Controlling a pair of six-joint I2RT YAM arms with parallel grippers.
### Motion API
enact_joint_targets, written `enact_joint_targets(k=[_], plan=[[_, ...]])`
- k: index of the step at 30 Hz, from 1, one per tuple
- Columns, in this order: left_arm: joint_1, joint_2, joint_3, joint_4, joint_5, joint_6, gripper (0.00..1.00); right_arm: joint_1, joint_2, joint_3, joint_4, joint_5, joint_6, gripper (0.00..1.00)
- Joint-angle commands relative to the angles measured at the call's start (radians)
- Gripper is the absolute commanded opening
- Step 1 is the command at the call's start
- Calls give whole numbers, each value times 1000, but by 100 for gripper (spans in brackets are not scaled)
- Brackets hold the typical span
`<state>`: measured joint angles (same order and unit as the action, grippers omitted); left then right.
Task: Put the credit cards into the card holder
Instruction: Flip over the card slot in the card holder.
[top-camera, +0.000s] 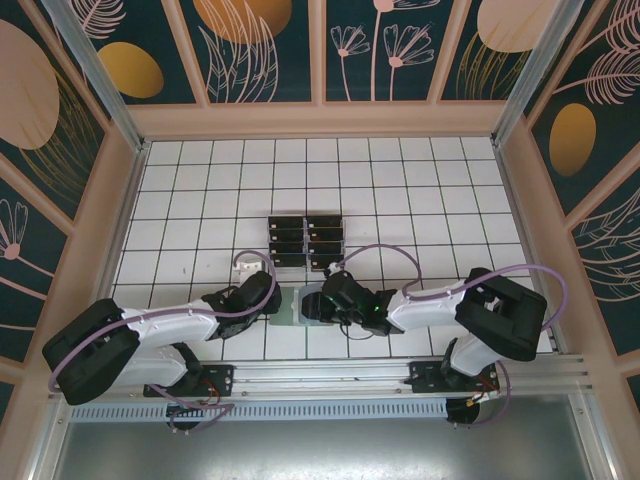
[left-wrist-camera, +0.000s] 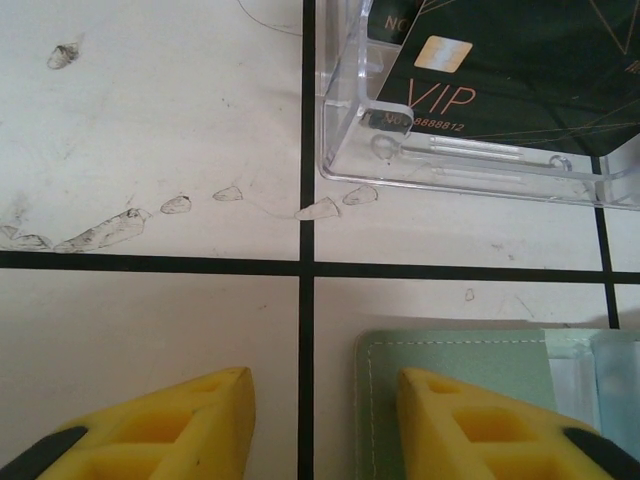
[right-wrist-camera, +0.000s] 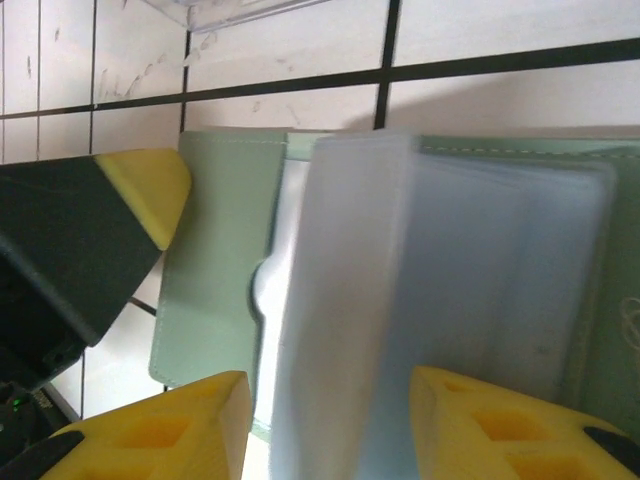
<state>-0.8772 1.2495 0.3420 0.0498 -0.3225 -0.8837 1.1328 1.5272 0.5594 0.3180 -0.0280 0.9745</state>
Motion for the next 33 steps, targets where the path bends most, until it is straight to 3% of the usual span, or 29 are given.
enact_joint_targets(k=[1,10,17,22,27,33], plan=[[-4,-6,-27,19,37,-11,44,-3,11,51,14,-19,-26,45],[-5,-120,-53,-35,-14,-62,51,1,56,129,-14,-42,-39,45],[-4,-364,-99,-185,-172,-184,56,9,122,186,-25,-59,-45,45],[-4,-498,-107,-268,-219,-215,56,9,171,209,-13,-77,-45,45],[-4,-496,-107,-248,-201,-189,58,9,184,221,-6,-95,-55,45],[-4,-380,-76,-160,-126,-122,62,8,74,210,-78,-52,-87,45]])
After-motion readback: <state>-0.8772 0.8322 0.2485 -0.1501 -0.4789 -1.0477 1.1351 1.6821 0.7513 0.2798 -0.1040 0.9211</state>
